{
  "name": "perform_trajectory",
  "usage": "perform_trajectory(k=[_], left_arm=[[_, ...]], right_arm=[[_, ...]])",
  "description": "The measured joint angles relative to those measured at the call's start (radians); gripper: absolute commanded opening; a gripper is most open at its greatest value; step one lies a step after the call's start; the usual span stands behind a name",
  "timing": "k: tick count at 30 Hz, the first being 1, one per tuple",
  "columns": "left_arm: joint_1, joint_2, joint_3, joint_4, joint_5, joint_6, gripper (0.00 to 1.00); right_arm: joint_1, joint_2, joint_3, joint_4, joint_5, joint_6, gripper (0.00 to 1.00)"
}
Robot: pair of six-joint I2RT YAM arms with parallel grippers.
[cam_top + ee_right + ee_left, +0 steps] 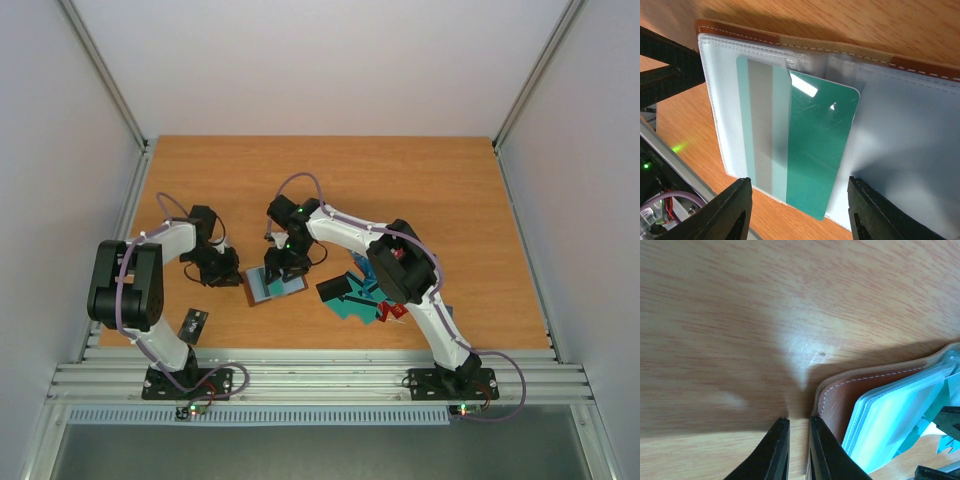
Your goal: Put the credit cards into the card holder
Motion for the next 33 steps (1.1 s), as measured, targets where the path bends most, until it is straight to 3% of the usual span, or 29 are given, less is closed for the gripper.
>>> perform_trajectory(k=[33], left_arm=[[-0.027,0.0,0.0,0.005,0.0,-0.003,0.15]], right_arm=[[0.041,0.06,0.118,-0.042,-0.005,0.003,0.55]])
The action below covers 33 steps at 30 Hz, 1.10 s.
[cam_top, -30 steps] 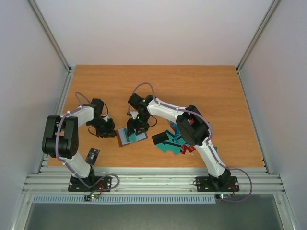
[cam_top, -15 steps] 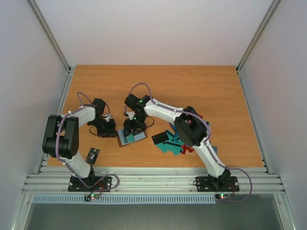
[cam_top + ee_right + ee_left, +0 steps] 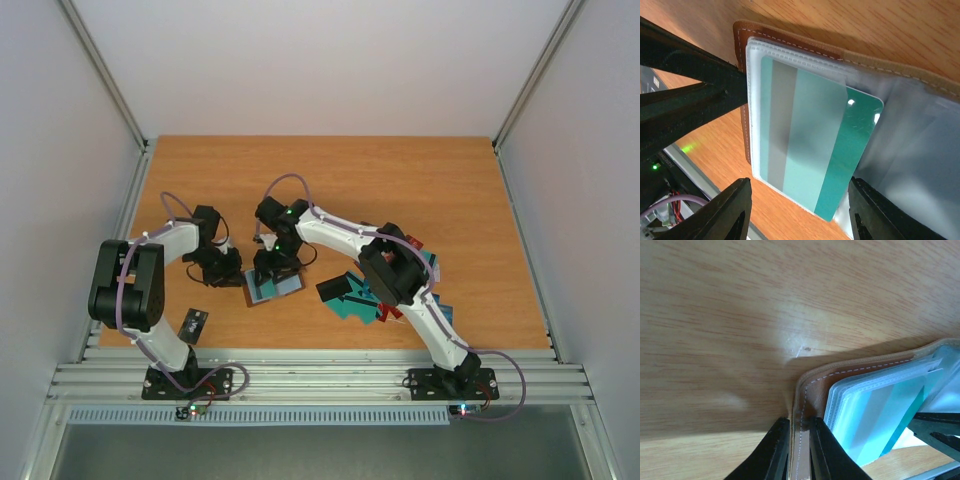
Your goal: Put the credit cards into the card holder
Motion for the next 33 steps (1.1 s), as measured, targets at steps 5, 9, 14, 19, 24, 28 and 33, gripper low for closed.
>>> perform_trajectory(k=[5,9,14,19,24,28,33], left_arm=[[0.0,0.0,0.0,0.0,0.0,0.0,0.15],[0.0,0.0,0.0,0.0,0.0,0.0,0.15],[0.0,0.002,0.003,-0.003,-0.001,0.001,0.15],[-0.005,0.003,0.01,-0.011,-0.012,0.005,0.15],[-0.008,0.003,0.018,-0.019,-0.029,0.008,0.19],[-0.006,-0.002,0.027,-0.027,-0.066,0.016,0.23],[0.004,-0.053,0.035,-0.072,-0.138,0.03,0.29]], right_arm=[[0.008,0.021,0.026,-0.006,-0.004,0.0,0.54],[0.016,0.032,0.045,-0.018,-0.004,0.0,0.54],[0.018,0.034,0.052,-0.023,-0.008,0.0,0.55],[0.018,0.034,0.052,-0.027,-0.022,0.0,0.55],[0.018,0.034,0.052,-0.034,-0.023,-0.005,0.55],[0.018,0.026,0.048,-0.038,-0.015,-0.013,0.56],[0.005,-0.068,-0.015,-0.042,0.014,-0.019,0.57]])
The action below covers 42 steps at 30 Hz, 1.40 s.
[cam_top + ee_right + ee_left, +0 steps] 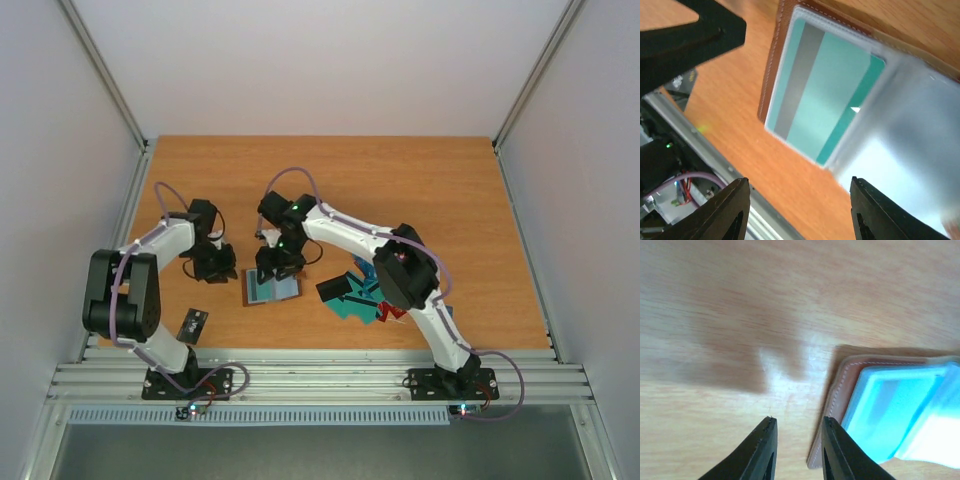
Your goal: Put the credit cards into the card holder
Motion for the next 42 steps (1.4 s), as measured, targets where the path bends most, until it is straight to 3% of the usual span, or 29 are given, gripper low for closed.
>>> perform_trajectory(k=[8,17,28,33,42], left_arm=[[-0.014,-0.144,0.096,-0.084,-0.054,0.028,0.3],[-0.222,-0.162,0.203,-0.075,0.02,0.03,0.3],[-0.532,0.154,0.456,0.076,0.164,-0.006,0.3],[-0.612,0.312,0.599,0.118,0.223,-0.006,0.31],[-0.706,0.502,0.741,0.136,0.333,0.008,0.33]], right_arm=[[-0.076,-0.332,-0.29,0.07,0.057,0.035,0.59],[-0.291,-0.62,-0.691,0.148,0.108,0.139,0.61],[-0.594,-0.842,-0.962,0.202,0.1,0.189,0.6],[-0.707,-0.877,-1.078,0.252,0.069,0.221,0.59],[-0.786,-0.879,-1.208,0.325,0.024,0.253,0.59]])
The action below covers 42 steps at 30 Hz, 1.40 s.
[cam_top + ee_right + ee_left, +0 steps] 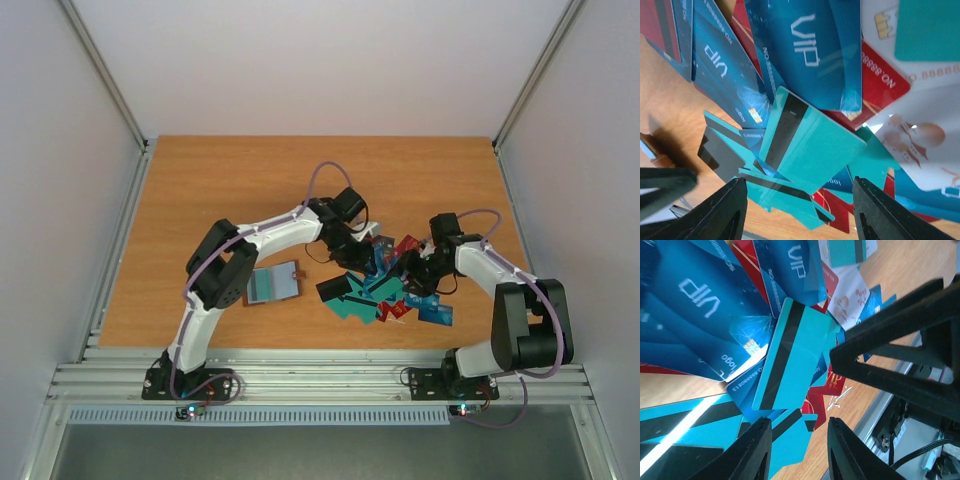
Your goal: Put the credit cards into the card holder
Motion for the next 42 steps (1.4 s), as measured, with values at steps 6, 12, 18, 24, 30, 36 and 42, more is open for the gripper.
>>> perform_trajectory(k=[6,12,18,24,30,36,42], left_arm=[[-0.025,0.074,0.049,0.0,0.038,0.018,0.26],[-0.031,0.092,0.054,-0.009,0.042,0.039,0.21],[-0.031,0.092,0.053,-0.019,0.034,0.058,0.2],[-0.043,0.096,0.053,-0.021,0.035,0.077,0.2],[-0.058,0.127,0.053,-0.029,0.017,0.084,0.19],[-0.058,0.152,0.049,-0.035,-0.007,0.098,0.18],[-0.058,0.151,0.04,-0.027,-0.01,0.102,0.17]], right_arm=[[-0.039,0.033,-0.013,0.072,-0.029,0.001,0.59],[-0.072,0.042,-0.018,0.094,-0.042,-0.006,0.59],[-0.109,0.061,-0.022,0.102,-0.046,-0.013,0.59],[-0.109,0.068,-0.024,0.104,-0.058,-0.024,0.59],[-0.109,0.069,-0.024,0.107,-0.064,-0.035,0.59],[-0.109,0.069,-0.026,0.11,-0.071,-0.043,0.59],[-0.109,0.088,-0.037,0.133,-0.098,-0.051,0.59]])
